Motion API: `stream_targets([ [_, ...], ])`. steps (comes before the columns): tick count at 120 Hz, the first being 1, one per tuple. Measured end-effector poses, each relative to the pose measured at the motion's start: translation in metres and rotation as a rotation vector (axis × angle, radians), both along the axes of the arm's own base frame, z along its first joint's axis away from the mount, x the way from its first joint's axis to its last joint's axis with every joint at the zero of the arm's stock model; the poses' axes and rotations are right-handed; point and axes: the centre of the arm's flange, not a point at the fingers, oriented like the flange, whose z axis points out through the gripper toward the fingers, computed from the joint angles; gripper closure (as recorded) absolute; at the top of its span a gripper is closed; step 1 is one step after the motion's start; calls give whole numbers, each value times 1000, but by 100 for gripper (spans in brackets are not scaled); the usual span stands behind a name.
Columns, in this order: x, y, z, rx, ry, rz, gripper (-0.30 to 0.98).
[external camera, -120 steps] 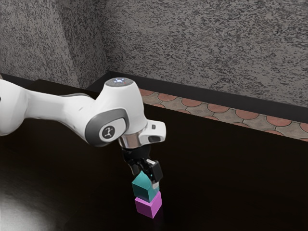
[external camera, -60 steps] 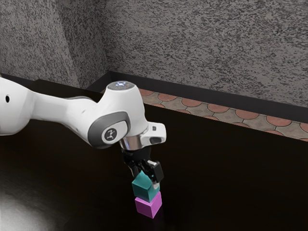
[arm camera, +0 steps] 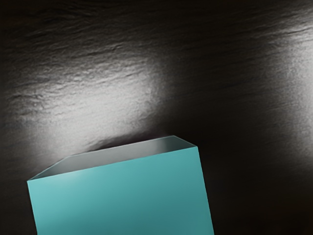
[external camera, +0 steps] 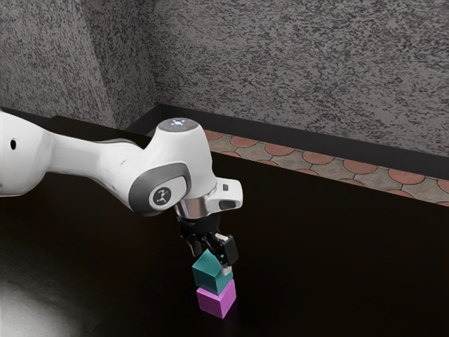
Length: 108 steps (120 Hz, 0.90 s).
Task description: Pick up the blue block with one arm, and put the blue block on the table with one arm
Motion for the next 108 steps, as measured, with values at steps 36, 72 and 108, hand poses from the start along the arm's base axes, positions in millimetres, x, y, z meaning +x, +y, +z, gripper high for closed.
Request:
stream_targets([
  [36, 1, 2, -9, 3, 15, 9, 0],
  [72, 12, 25, -24, 3, 36, 65, 0],
  [108, 11, 21, -28, 2, 36, 63, 0],
])
